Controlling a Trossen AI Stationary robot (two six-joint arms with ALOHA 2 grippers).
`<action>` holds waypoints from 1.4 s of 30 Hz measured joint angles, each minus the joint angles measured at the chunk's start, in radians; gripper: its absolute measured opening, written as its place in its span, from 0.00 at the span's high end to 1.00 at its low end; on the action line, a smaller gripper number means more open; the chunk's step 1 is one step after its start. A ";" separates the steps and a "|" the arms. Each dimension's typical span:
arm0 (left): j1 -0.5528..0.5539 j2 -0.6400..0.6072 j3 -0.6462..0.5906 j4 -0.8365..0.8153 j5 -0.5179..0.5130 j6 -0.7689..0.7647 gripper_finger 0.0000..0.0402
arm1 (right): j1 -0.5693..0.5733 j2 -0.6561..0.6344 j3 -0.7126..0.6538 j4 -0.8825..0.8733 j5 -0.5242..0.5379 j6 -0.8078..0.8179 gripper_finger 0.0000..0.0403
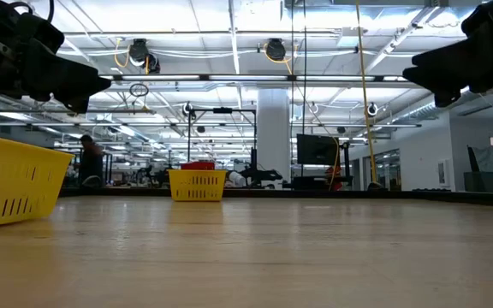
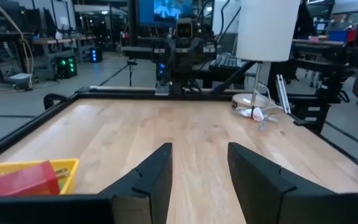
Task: Pick & Place Office items
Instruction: Return to Home Position
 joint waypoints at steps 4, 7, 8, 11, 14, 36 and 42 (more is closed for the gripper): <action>-0.001 0.000 0.000 0.031 0.003 -0.001 0.59 | 0.000 0.003 -0.019 0.028 -0.064 0.004 0.60; -0.005 0.000 0.000 0.056 0.030 0.001 0.56 | 0.000 0.004 -0.021 0.022 -0.127 0.004 0.60; -0.007 0.000 0.000 0.055 0.031 0.002 0.55 | 0.000 0.004 -0.021 0.021 -0.141 0.004 0.60; -0.011 0.000 0.000 0.055 0.022 0.003 0.53 | 0.000 0.005 -0.022 0.018 -0.168 0.002 0.60; -0.010 0.000 0.000 0.047 0.015 0.002 0.52 | 0.000 0.006 -0.022 0.018 -0.167 -0.016 0.60; -0.010 0.000 0.000 0.049 0.012 0.004 0.56 | 0.000 0.006 -0.024 0.045 -0.166 -0.023 0.60; -0.010 0.000 0.000 0.049 0.012 0.004 0.60 | 0.000 0.006 -0.024 0.046 -0.166 -0.023 0.60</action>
